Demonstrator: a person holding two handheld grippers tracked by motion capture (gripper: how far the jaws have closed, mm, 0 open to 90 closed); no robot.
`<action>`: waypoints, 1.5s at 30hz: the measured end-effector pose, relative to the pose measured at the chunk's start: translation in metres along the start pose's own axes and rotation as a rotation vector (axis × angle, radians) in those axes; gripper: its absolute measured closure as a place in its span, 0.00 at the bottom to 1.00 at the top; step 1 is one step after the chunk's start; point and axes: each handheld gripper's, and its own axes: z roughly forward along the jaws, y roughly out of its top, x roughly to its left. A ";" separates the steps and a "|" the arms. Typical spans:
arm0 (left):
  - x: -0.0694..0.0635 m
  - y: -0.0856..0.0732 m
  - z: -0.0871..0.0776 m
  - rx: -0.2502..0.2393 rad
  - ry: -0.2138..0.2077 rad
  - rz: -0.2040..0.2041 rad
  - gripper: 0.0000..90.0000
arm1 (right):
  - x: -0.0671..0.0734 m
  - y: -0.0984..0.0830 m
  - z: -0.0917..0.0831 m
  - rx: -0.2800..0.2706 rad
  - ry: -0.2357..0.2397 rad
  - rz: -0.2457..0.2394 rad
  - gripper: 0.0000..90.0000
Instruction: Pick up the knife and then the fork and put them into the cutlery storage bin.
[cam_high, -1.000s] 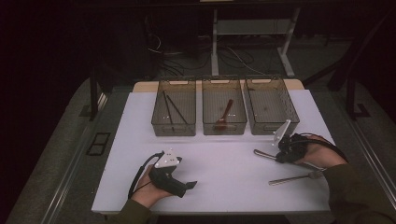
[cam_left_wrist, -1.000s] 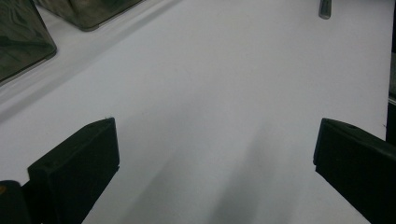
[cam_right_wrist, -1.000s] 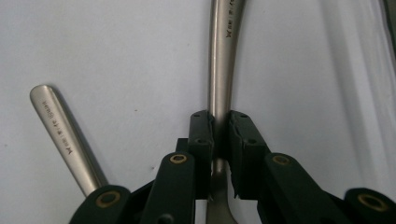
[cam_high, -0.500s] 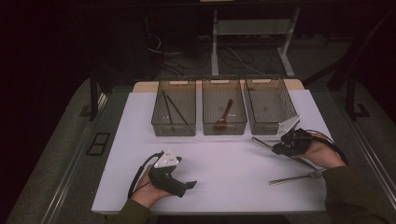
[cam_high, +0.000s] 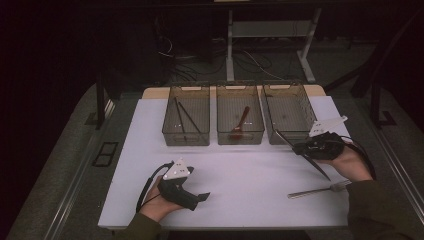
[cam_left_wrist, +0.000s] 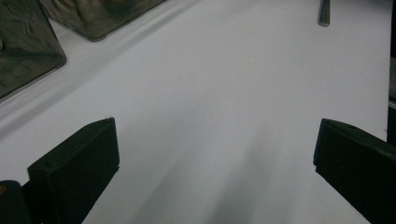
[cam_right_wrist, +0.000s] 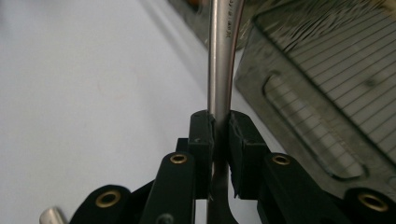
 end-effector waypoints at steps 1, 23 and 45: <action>0.000 0.000 0.000 0.000 0.000 0.003 0.00 | -0.001 0.000 -0.002 -0.019 -0.004 0.009 0.89; 0.005 -0.002 0.000 -0.024 -0.012 0.009 0.00 | -0.011 -0.001 -0.024 -0.374 -0.055 0.242 0.89; 0.011 -0.003 -0.001 -0.035 -0.032 0.010 0.00 | -0.045 0.050 -0.055 -0.466 -0.206 0.280 0.89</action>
